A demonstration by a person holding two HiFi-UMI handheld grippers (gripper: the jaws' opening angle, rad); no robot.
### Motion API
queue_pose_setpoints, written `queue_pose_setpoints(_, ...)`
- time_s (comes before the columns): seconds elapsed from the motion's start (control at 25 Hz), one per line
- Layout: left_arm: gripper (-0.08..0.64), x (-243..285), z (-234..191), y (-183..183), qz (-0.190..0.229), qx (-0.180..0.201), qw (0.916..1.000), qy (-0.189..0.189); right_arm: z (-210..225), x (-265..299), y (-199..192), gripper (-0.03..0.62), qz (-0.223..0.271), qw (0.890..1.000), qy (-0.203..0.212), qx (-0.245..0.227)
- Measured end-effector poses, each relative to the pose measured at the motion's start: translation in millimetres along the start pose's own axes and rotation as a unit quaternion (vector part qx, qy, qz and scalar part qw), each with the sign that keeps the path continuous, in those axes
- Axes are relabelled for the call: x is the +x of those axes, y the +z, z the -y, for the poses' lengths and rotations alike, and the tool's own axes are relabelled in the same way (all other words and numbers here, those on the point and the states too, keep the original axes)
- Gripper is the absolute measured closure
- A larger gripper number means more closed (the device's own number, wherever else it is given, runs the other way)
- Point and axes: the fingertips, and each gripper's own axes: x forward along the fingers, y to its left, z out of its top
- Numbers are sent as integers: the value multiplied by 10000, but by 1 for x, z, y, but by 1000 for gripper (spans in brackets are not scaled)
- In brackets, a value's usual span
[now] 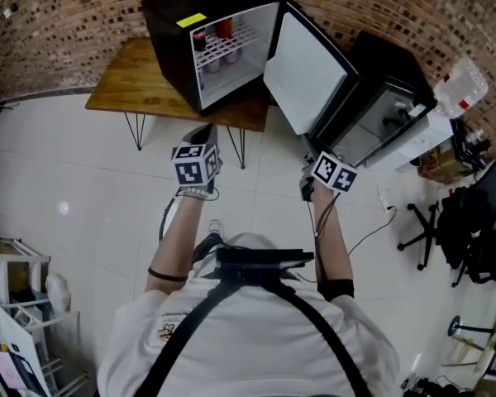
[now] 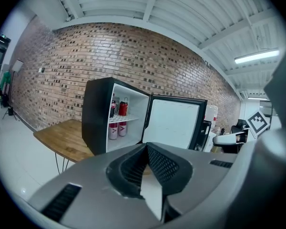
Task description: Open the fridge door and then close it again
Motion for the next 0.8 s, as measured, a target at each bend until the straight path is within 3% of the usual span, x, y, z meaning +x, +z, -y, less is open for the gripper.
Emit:
queue_pose_setpoints(0.32, 558, 30, -10, 13, -8, -41, 10000, -34, 68, 28, 38, 318, 75, 9981, -591, -140)
queue_pose_setpoints(0.48, 558, 43, -27, 20, -36, -23, 10000, -17, 89, 48, 52, 267, 101, 9966, -778, -249)
queue_pose_setpoints(0.8, 558, 61, -59, 28, -141, -23, 9999, 57, 120, 77, 76, 253, -62, 9917, -1118, -633)
